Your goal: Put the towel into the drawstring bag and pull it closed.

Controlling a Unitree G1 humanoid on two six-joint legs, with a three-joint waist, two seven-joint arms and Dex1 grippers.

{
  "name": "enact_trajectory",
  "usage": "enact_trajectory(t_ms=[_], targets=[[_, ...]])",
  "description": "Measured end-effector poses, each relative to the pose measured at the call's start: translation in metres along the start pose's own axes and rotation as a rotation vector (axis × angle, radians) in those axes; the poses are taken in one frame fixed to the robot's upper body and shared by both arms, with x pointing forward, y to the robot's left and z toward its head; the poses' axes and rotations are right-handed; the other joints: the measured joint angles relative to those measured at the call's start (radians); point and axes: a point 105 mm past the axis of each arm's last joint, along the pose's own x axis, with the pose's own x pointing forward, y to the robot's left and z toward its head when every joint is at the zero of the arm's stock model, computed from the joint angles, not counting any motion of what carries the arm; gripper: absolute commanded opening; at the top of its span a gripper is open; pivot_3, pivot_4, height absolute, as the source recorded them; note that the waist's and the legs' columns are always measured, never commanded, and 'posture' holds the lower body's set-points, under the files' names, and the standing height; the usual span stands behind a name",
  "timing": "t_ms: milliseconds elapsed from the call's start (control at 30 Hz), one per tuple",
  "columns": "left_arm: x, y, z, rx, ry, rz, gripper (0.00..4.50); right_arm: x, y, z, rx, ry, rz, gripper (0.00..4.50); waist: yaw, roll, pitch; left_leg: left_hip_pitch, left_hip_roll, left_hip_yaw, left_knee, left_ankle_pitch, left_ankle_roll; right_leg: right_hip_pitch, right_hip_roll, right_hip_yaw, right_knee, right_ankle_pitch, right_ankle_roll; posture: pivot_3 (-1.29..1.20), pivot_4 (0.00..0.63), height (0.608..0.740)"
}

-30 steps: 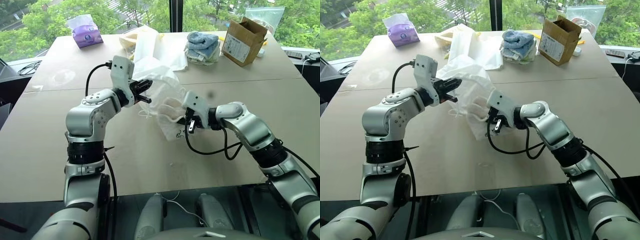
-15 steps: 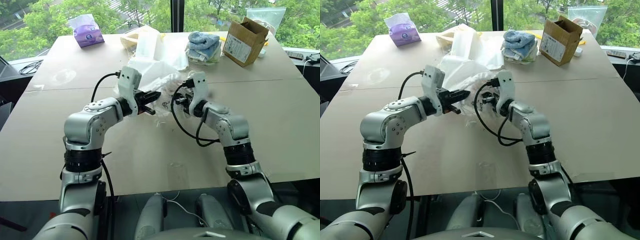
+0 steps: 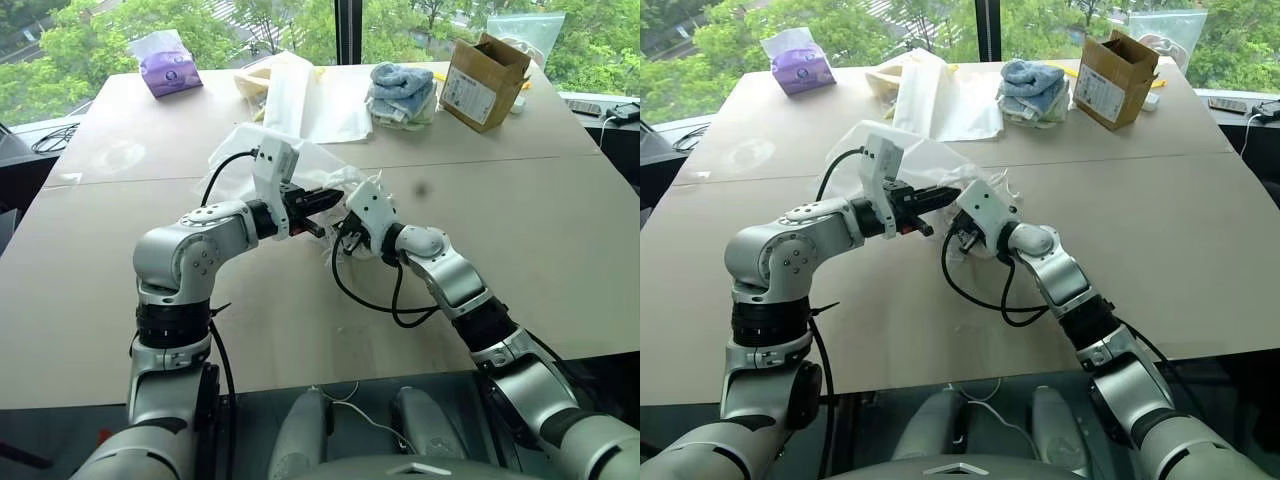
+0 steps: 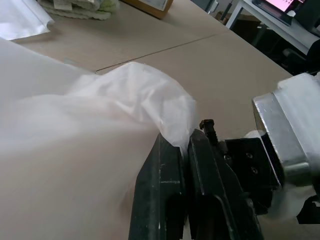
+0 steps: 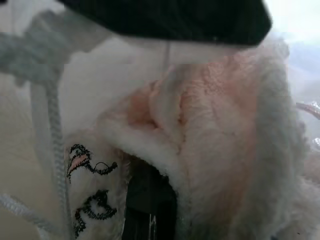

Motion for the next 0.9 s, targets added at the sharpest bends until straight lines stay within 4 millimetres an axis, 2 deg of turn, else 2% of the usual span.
enact_trajectory(t_ms=[100,233,333,400,467,500,533,567,667,767,800,900], targets=[[0.001,-0.005,0.002,0.000,-0.011,-0.022,0.00,0.002,-0.009,0.012,0.187,-0.093,-0.060,0.03,0.001,0.000,0.000,0.000,0.000,0.000,0.000,0.000,0.000,0.000,0.000,0.000,0.000,0.000,0.000,0.00,0.150,0.740],[-0.003,-0.005,-0.004,-0.043,-0.004,-0.041,0.00,-0.003,-0.026,0.016,0.671,-0.221,-0.103,0.03,0.004,0.000,0.000,0.000,0.000,0.000,0.000,0.000,0.000,0.000,0.000,0.000,0.000,0.000,0.000,0.00,0.150,0.740],[-0.008,-0.001,-0.002,-0.067,-0.012,-0.042,0.00,-0.012,-0.035,0.011,0.859,-0.247,-0.090,0.03,0.012,0.000,0.000,0.000,0.000,0.000,0.000,0.000,0.000,0.000,0.000,0.000,0.000,0.000,0.000,0.00,0.150,0.740],[-0.012,0.008,-0.001,-0.098,-0.015,-0.024,0.00,-0.017,-0.038,0.011,0.986,-0.266,-0.062,0.03,0.014,0.000,0.000,0.001,0.000,0.000,0.000,0.000,0.000,0.000,0.000,0.000,0.000,0.000,0.000,0.00,0.150,0.740],[-0.012,0.012,0.000,-0.111,-0.019,-0.016,0.00,-0.017,-0.038,0.012,1.009,-0.268,-0.055,0.03,0.013,0.000,0.000,0.001,0.000,0.000,-0.001,0.000,0.000,0.000,0.000,0.000,0.000,0.000,0.000,0.00,0.150,0.740],[-0.012,0.013,0.001,-0.115,-0.021,-0.016,0.00,-0.016,-0.038,0.013,1.012,-0.262,-0.057,0.92,0.013,0.000,0.000,0.001,0.000,0.000,-0.001,0.000,0.000,0.000,0.000,0.000,0.000,0.000,0.000,0.00,0.150,0.740],[-0.011,0.013,0.002,-0.116,-0.023,-0.020,0.00,-0.015,-0.039,0.014,1.008,-0.257,-0.064,1.00,0.013,0.000,0.000,0.001,0.000,0.000,-0.001,0.000,0.000,0.000,0.000,0.000,0.000,0.000,0.000,0.00,0.150,0.740],[-0.011,0.012,0.003,-0.118,-0.025,-0.025,0.00,-0.014,-0.039,0.015,1.001,-0.252,-0.074,1.33,0.013,0.000,0.000,0.001,0.000,0.000,-0.001,0.000,0.000,0.000,0.000,0.000,0.000,0.000,0.000,0.00,0.150,0.740],[-0.009,0.011,0.002,-0.122,-0.023,-0.032,0.00,-0.010,-0.033,0.017,0.958,-0.218,-0.068,2.81,0.012,0.000,0.000,0.001,0.000,0.001,-0.001,0.000,0.000,0.000,0.000,0.000,0.000,0.000,0.000,0.00,0.150,0.740],[-0.007,0.012,-0.001,-0.134,-0.015,-0.024,0.00,-0.012,-0.026,0.014,0.757,-0.129,-0.078,4.16,0.015,0.000,0.000,0.001,-0.001,0.000,-0.001,0.000,0.000,-0.001,0.000,0.000,0.000,0.000,0.000,0.00,0.150,0.740],[-0.006,0.013,-0.002,-0.142,-0.012,-0.019,0.00,-0.015,-0.026,0.012,0.713,-0.109,-0.083,4.44,0.017,0.000,0.000,0.001,-0.001,0.000,-0.001,0.000,0.000,0.000,0.000,0.000,0.000,0.000,0.000,0.00,0.150,0.740],[0.000,0.019,-0.009,-0.173,0.010,0.008,0.00,-0.028,-0.020,0.004,0.595,-0.049,-0.030,4.44,0.018,0.000,0.000,0.001,-0.001,0.000,-0.001,0.000,0.000,0.000,-0.001,0.000,-0.001,0.000,0.000,0.00,0.150,0.740]])
